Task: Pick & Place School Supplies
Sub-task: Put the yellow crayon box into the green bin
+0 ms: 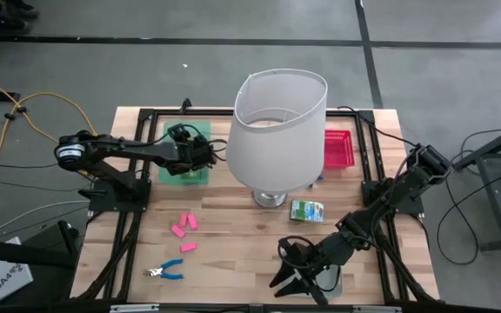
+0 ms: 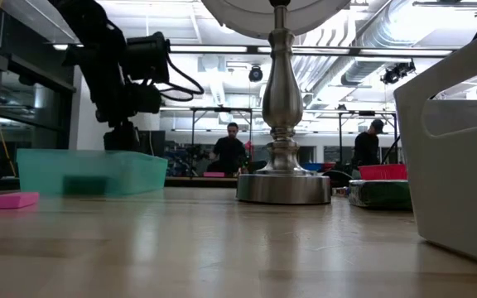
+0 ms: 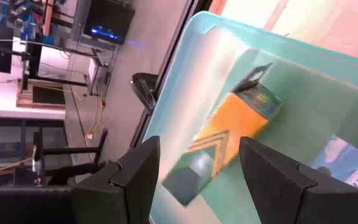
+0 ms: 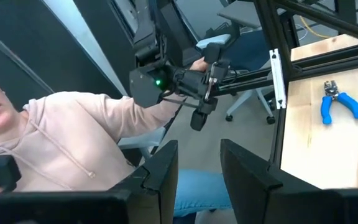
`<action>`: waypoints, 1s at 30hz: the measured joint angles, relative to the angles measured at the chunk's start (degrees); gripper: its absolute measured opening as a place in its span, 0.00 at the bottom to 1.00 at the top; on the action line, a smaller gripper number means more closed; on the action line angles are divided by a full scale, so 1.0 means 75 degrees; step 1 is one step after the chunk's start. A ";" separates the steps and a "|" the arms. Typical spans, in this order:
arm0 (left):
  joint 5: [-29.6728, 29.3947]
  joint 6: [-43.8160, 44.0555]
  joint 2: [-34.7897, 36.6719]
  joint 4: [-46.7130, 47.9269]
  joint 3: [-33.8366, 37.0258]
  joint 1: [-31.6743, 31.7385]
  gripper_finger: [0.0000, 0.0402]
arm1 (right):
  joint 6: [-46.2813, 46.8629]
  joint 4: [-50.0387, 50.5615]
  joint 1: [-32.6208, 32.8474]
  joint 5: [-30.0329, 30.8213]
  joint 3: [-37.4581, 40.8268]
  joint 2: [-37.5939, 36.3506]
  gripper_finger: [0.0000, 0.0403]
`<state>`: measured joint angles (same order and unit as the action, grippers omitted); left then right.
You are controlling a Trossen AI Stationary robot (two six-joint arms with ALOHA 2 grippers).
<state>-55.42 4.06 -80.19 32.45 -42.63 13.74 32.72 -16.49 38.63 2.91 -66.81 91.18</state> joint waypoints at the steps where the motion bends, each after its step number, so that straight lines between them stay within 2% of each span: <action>1: -0.0016 -0.0060 0.0007 0.0000 0.0000 0.0004 0.53 | 0.0004 0.0000 0.0000 -0.0018 0.0000 0.0000 0.28; 19: 0.0082 -0.0115 0.0010 0.0003 0.0000 -0.0018 0.53 | -0.0002 0.0000 0.0000 -0.0005 0.0000 0.0003 0.28; 25: -0.0612 -0.0144 0.0087 0.0013 -0.0005 -0.0390 0.53 | -0.0002 0.0003 0.0000 -0.0007 0.0000 0.0003 0.28; 30: -0.0597 0.0186 0.0533 0.0092 -0.0044 -0.0783 0.53 | -0.0002 0.0003 0.0000 -0.0008 0.0000 0.0001 0.28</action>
<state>-59.90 5.46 -76.19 33.13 -42.96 7.86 32.71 -16.47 38.63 2.85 -66.81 91.18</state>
